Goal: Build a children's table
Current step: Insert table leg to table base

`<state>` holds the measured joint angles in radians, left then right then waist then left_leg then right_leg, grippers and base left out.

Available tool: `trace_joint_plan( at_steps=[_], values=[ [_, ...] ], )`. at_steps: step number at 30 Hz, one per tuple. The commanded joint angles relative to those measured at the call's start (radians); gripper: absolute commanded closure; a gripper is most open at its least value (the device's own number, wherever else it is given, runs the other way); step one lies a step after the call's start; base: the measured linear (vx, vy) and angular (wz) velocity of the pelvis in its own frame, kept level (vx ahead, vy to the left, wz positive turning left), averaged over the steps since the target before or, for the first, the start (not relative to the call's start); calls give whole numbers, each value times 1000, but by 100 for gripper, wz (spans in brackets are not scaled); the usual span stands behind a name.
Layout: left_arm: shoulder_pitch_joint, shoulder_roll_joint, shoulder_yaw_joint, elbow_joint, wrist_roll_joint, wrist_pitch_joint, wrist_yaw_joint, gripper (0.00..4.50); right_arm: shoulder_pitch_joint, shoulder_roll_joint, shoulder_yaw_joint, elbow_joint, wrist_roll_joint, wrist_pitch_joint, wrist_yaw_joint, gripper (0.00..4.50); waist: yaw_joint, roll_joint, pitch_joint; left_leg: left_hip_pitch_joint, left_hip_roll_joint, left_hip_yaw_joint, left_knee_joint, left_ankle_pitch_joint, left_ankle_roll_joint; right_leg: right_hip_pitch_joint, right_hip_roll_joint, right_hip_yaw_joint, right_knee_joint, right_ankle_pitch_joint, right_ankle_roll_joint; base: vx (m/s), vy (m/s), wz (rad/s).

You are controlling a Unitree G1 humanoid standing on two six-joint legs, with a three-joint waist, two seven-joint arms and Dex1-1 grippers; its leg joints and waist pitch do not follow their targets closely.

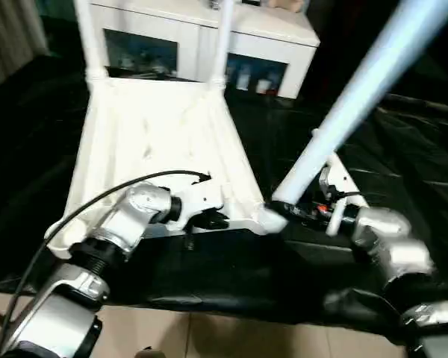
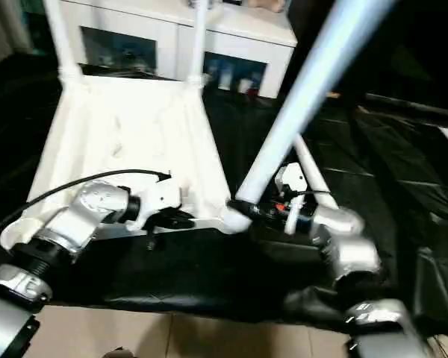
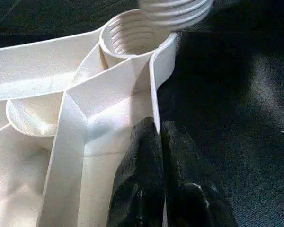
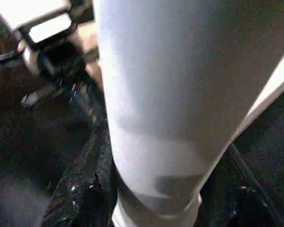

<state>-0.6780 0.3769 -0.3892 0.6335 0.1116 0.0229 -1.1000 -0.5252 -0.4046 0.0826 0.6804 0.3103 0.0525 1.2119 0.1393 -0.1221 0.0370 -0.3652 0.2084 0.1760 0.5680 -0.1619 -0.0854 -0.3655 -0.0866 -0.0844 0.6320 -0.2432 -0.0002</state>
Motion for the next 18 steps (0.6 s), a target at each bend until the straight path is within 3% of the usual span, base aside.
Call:
trace_joint_plan(
  at_steps=[1, 4, 11, 18],
  values=[
    [-24, 6, 11, -10, -5, -24, -18, 450, 15, -8, 71, 67, -72, 54, 34, 264, -1, 7, -45, 12, 37, -7, -63, -180, 24, 33, -70, 50, -78, -80, -194, 0, 0, 0],
    [-24, 10, -2, -16, 0, -29, -48, 450, -22, -3, 86, 115, -101, 42, 31, 264, -4, 5, -46, 14, 37, -6, -62, -186, 13, 30, -71, 51, -78, -84, -199, 0, 0, 0],
    [-24, 16, -27, -23, 15, -28, -69, 450, -98, 36, 21, 204, -88, 0, -62, 264, -3, 2, -53, 17, 36, -3, -55, -116, 22, 32, -66, 50, -59, 68, -241, 0, 0, 0],
    [-32, 27, -46, -31, 54, -21, -59, 450, -105, 62, 15, 244, -91, -13, -76, 264, -4, -1, -51, 17, 38, -3, -58, -140, 18, 32, -68, 50, -63, 25, -230, 0, 0, 0]
  ],
)
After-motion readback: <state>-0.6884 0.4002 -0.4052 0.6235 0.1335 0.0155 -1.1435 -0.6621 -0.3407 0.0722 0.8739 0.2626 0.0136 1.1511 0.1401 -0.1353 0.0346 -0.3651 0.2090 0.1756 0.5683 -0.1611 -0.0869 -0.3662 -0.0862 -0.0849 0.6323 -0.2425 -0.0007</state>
